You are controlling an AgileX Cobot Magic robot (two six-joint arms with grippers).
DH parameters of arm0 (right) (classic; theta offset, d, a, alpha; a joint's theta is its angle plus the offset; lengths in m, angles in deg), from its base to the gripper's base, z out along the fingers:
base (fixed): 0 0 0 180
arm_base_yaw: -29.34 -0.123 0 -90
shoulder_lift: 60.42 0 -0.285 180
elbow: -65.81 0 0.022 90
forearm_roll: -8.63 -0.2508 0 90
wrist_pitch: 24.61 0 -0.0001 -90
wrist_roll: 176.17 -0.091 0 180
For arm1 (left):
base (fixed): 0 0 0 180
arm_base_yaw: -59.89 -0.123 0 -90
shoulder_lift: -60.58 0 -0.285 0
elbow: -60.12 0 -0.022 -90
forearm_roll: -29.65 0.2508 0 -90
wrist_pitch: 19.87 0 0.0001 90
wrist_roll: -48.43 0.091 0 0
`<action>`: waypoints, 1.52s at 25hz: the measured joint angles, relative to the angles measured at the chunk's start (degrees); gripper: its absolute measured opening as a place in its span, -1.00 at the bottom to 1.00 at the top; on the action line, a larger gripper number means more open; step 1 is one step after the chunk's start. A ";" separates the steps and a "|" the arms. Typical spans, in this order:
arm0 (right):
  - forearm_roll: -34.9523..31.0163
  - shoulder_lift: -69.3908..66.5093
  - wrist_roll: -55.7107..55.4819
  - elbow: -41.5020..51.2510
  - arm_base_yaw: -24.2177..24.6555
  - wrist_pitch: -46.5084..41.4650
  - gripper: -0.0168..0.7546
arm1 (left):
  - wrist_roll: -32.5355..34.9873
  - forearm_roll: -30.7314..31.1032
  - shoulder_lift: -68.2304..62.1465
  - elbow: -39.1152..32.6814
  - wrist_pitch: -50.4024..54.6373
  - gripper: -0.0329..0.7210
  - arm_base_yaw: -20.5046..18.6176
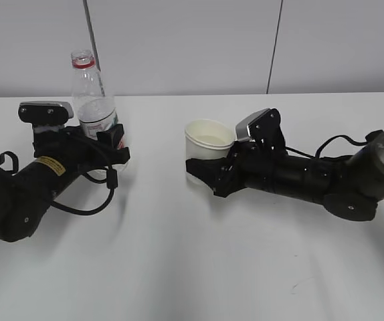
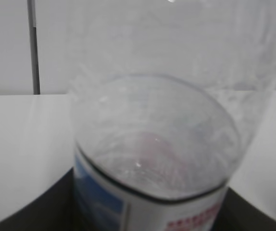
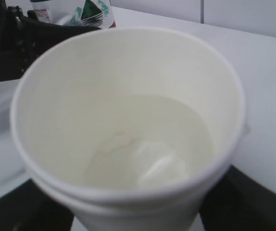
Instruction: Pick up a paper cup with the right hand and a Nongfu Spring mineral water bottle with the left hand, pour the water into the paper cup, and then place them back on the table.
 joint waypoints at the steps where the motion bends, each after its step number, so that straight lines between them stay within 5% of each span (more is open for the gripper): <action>1: -0.42 0.00 0.00 0.00 0.25 0.00 0.36 | 0.00 0.00 0.00 0.00 -0.05 0.10 0.00; 14: -5.42 0.00 1.61 0.00 8.24 -5.39 0.36 | 0.00 -0.12 0.00 0.00 -0.11 0.10 0.00; 30: -19.96 -0.72 12.28 0.00 8.57 -8.70 0.36 | 0.05 -0.29 0.00 0.00 -0.11 0.10 0.00; 38: -23.38 -4.05 13.95 0.00 8.57 -2.37 0.36 | 0.10 -0.34 0.00 0.00 -0.11 0.10 0.07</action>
